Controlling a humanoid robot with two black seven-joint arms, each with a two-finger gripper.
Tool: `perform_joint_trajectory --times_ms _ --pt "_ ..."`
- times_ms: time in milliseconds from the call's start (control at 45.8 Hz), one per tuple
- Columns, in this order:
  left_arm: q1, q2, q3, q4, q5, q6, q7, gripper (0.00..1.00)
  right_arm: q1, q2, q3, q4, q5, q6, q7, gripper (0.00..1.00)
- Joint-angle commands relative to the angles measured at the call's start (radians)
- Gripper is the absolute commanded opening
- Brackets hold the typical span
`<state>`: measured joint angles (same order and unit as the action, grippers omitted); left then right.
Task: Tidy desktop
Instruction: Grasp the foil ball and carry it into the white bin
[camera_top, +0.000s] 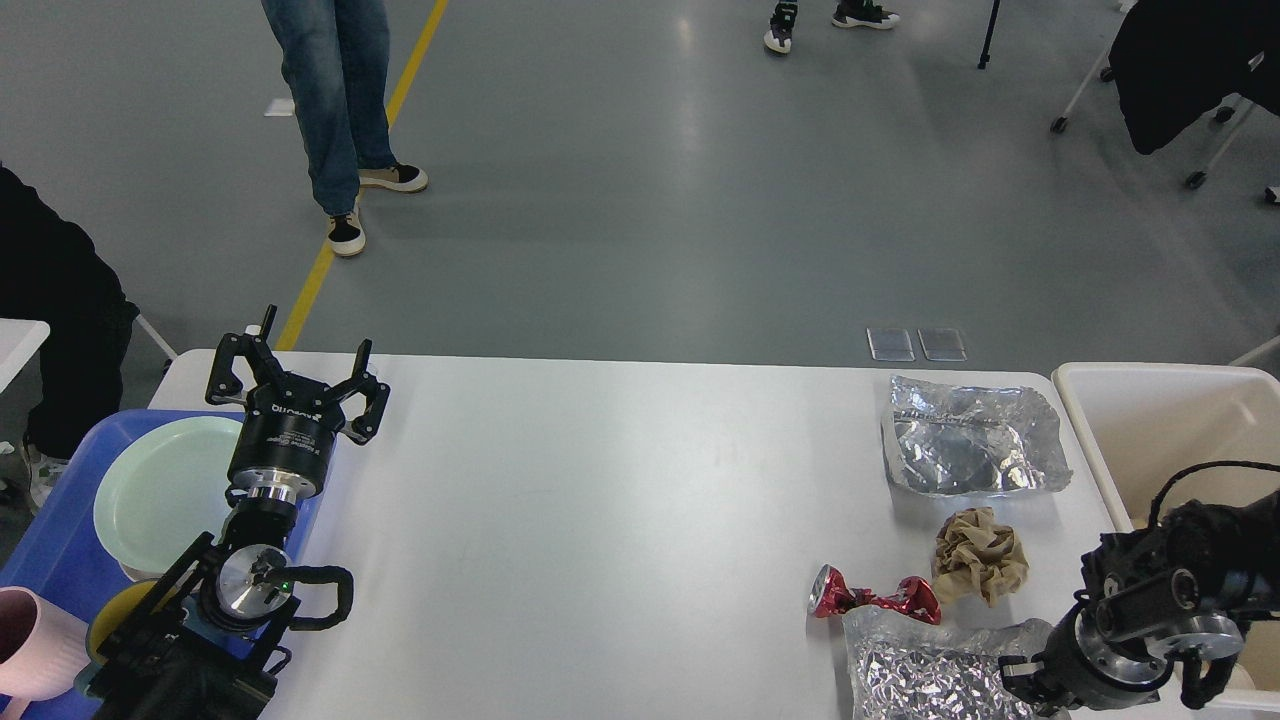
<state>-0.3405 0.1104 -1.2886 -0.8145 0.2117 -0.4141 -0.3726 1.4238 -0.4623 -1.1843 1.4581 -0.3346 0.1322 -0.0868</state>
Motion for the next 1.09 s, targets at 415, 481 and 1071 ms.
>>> perform_joint_trajectory --times_ms 415,481,1071 --pt "0.0 0.0 0.0 0.0 0.0 0.0 0.0 0.96 0.638 -0.148 -0.093 0.274 0.049 0.438 0.018 0.0" --pt "0.0 0.0 0.0 0.0 0.0 0.0 0.0 0.97 0.733 -0.145 -0.098 0.272 0.098 0.524 0.018 0.0" --pt "0.0 0.0 0.0 0.0 0.0 0.0 0.0 0.96 1.17 0.034 -0.322 0.206 0.42 0.561 0.002 0.0"
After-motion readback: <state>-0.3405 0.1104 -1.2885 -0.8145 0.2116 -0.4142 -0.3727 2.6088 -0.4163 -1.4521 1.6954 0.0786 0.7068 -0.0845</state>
